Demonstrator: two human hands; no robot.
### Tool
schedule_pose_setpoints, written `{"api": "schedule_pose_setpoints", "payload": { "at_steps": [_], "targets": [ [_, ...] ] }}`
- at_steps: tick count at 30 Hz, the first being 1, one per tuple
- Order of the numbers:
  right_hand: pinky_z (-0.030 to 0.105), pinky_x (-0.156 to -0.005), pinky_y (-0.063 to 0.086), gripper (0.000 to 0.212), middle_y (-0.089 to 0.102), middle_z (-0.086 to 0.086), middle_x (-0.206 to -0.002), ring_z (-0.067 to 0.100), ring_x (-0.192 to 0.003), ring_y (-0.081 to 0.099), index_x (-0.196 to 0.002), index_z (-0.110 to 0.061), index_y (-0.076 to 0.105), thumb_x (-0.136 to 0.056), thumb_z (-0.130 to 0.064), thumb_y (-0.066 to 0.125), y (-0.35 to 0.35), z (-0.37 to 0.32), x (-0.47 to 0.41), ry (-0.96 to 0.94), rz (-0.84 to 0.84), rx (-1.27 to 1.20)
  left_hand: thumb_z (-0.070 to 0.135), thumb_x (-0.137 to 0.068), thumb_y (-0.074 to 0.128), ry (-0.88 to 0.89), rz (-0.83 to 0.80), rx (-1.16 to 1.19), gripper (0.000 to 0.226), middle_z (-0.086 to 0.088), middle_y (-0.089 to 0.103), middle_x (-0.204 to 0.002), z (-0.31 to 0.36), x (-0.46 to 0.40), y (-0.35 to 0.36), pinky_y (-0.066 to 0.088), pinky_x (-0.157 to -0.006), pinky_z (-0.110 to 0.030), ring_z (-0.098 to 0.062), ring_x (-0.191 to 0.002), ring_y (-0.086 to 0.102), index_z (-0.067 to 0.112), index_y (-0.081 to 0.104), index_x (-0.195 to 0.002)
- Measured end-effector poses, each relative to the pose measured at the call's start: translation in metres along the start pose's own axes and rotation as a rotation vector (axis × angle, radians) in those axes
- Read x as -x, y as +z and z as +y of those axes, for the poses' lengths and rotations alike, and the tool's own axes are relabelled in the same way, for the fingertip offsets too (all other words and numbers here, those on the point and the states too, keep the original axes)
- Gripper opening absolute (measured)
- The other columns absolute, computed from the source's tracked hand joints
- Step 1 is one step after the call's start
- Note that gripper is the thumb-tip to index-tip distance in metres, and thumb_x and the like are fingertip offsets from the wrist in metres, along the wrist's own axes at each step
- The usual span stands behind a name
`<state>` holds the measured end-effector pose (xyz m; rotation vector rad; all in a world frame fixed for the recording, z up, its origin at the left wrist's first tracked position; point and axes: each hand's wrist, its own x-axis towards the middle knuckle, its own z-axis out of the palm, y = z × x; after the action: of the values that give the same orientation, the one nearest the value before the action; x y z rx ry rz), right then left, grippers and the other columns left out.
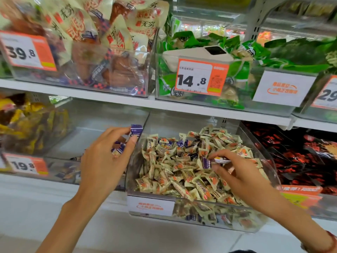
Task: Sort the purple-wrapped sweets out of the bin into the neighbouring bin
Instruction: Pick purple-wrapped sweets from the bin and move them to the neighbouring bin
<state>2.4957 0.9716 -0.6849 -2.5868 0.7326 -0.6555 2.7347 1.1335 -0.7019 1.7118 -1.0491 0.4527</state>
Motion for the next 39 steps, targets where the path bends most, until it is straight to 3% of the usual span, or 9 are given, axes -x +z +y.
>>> {"api": "schedule_pose_setpoints", "payload": {
  "at_steps": [4, 7, 11, 18, 23, 27, 32, 36, 39],
  "targets": [
    [0.020, -0.059, 0.047, 0.019, 0.065, -0.004, -0.097, 0.009, -0.070, 0.059, -0.115, -0.025, 0.057, -0.096, -0.020, 0.055, 0.039, -0.063, -0.043, -0.194, -0.067, -0.259, 0.032, -0.092, 0.057, -0.158, 0.067, -0.113, 0.021, 0.008, 0.062, -0.096, -0.028, -0.011, -0.015, 0.050, -0.069, -0.035, -0.017, -0.077, 0.062, 0.024, 0.065, -0.110],
    [0.030, -0.075, 0.048, 0.020, 0.064, 0.000, -0.105, 0.012, -0.088, 0.058, -0.117, -0.021, 0.056, -0.097, -0.020, 0.054, 0.081, -0.096, -0.091, -0.318, -0.101, -0.219, 0.024, -0.094, 0.055, -0.249, 0.020, -0.262, 0.026, -0.006, 0.063, -0.107, -0.060, -0.013, -0.016, 0.048, -0.073, -0.040, -0.027, -0.083, 0.064, 0.017, 0.063, -0.118],
    [0.038, -0.084, 0.045, 0.025, 0.060, 0.008, -0.119, 0.025, -0.105, 0.058, -0.121, -0.014, 0.055, -0.096, -0.013, 0.050, 0.127, -0.123, -0.145, -0.309, -0.137, 0.018, 0.017, -0.094, 0.054, -0.284, -0.114, -0.370, 0.028, -0.010, 0.061, -0.110, -0.082, -0.011, -0.009, 0.047, -0.073, -0.042, -0.033, -0.089, 0.062, 0.015, 0.064, -0.120],
    [0.041, -0.111, 0.022, 0.050, 0.035, 0.016, -0.148, 0.033, -0.137, 0.025, -0.145, -0.011, 0.031, -0.099, -0.027, 0.041, 0.130, -0.128, -0.153, -0.238, -0.529, 0.483, 0.007, -0.092, 0.055, -0.328, -0.276, -0.207, 0.036, -0.009, 0.070, -0.110, -0.088, -0.011, 0.002, 0.051, -0.077, -0.038, -0.030, -0.096, 0.066, 0.021, 0.061, -0.125],
    [0.039, -0.112, 0.028, 0.038, 0.048, 0.001, -0.141, 0.020, -0.134, 0.034, -0.138, -0.021, 0.047, -0.101, -0.024, 0.041, 0.097, -0.098, -0.112, -0.343, -0.193, 0.116, 0.013, -0.095, 0.050, -0.230, -0.217, -0.179, 0.032, 0.001, 0.064, -0.122, -0.059, -0.013, 0.004, 0.051, -0.083, -0.039, -0.024, -0.103, 0.062, 0.025, 0.061, -0.123],
    [0.034, -0.099, 0.045, 0.029, 0.057, -0.004, -0.128, 0.014, -0.119, 0.050, -0.127, -0.025, 0.056, -0.099, -0.025, 0.049, 0.070, -0.032, -0.108, -0.227, -0.054, 0.194, 0.039, -0.094, 0.047, -0.157, -0.218, -0.124, 0.034, 0.010, 0.062, -0.121, -0.023, -0.007, 0.015, 0.050, -0.080, -0.031, -0.011, -0.098, 0.061, 0.032, 0.056, -0.127],
    [0.036, -0.092, 0.048, 0.037, 0.054, 0.002, -0.136, 0.025, -0.118, 0.055, -0.134, -0.023, 0.049, -0.098, -0.029, 0.050, 0.048, 0.040, -0.139, 0.065, -0.297, 0.441, 0.043, -0.095, 0.047, -0.300, -0.331, -0.093, 0.045, 0.009, 0.053, -0.136, -0.018, -0.002, 0.031, 0.045, -0.093, -0.031, -0.013, -0.119, 0.054, 0.036, 0.041, -0.138],
    [0.043, -0.114, 0.026, 0.064, 0.026, 0.008, -0.156, 0.034, -0.143, 0.022, -0.153, -0.021, 0.019, -0.098, -0.035, 0.050, 0.060, 0.041, -0.148, 0.119, -0.730, 0.761, 0.036, -0.096, 0.048, -0.249, -0.281, -0.113, 0.037, 0.012, 0.062, -0.121, -0.018, 0.000, 0.035, 0.042, -0.071, -0.019, -0.008, -0.102, 0.061, 0.034, 0.048, -0.133],
    [0.041, -0.106, 0.039, 0.061, 0.034, 0.011, -0.152, 0.034, -0.135, 0.037, -0.150, -0.015, 0.026, -0.096, -0.016, 0.053, 0.071, 0.028, -0.158, 0.158, -0.788, 0.736, 0.032, -0.096, 0.048, -0.234, -0.264, -0.119, 0.036, 0.010, 0.065, -0.116, -0.016, 0.002, 0.035, 0.041, -0.066, -0.021, -0.009, -0.093, 0.064, 0.032, 0.050, -0.132]
  ]
}}
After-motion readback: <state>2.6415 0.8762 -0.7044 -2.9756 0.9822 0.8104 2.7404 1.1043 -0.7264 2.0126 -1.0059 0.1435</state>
